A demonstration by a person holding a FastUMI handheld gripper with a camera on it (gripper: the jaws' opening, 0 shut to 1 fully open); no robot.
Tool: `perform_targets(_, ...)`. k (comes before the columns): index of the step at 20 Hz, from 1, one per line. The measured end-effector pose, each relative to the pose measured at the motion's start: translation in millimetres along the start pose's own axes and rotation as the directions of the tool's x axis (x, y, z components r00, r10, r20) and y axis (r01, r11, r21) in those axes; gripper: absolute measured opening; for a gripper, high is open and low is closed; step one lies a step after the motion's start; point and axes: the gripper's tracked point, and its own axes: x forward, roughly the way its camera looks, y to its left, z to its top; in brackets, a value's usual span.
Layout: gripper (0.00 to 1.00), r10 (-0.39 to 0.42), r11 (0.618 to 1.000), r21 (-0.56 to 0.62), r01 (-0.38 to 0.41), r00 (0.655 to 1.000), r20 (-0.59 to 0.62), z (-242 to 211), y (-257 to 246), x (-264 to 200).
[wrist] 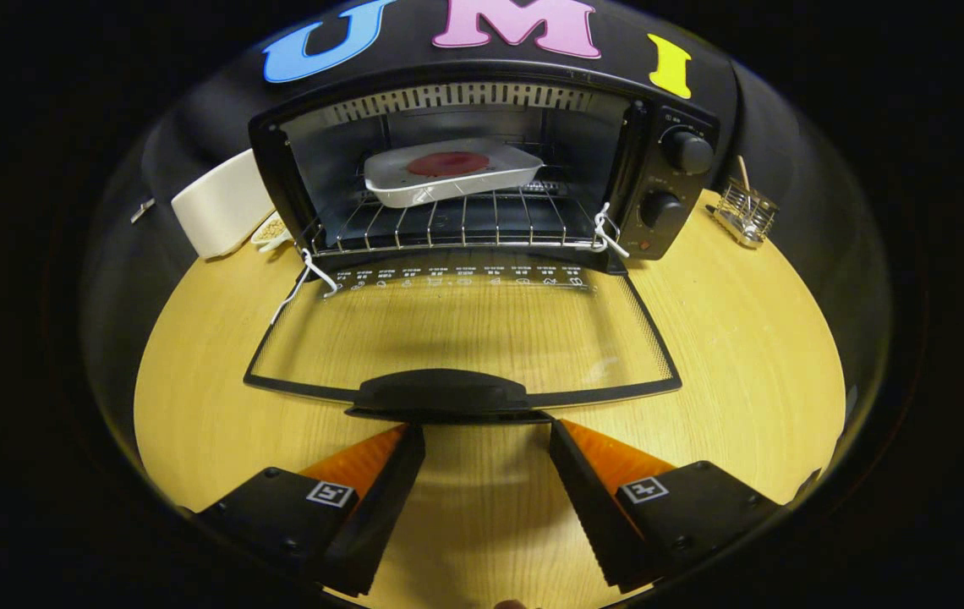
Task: Open the toaster oven, put the food inside, and close the toaster oven door.
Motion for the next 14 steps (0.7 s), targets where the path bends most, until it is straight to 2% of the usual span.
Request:
perform_targets(4,0.99,-0.004,0.99,-0.137,0.007,1.0,0.023,10.2,0.0,-3.7)
perform_targets(9,0.99,0.067,0.981,-0.19,-0.043,0.99,0.126,39.1,2.7,-37.7)
perform_targets(12,0.99,0.099,0.978,-0.202,-0.056,0.972,0.213,84.3,3.8,-58.6)
perform_targets(14,0.99,0.111,0.983,-0.174,-0.058,0.943,0.313,135.8,0.4,-72.7)
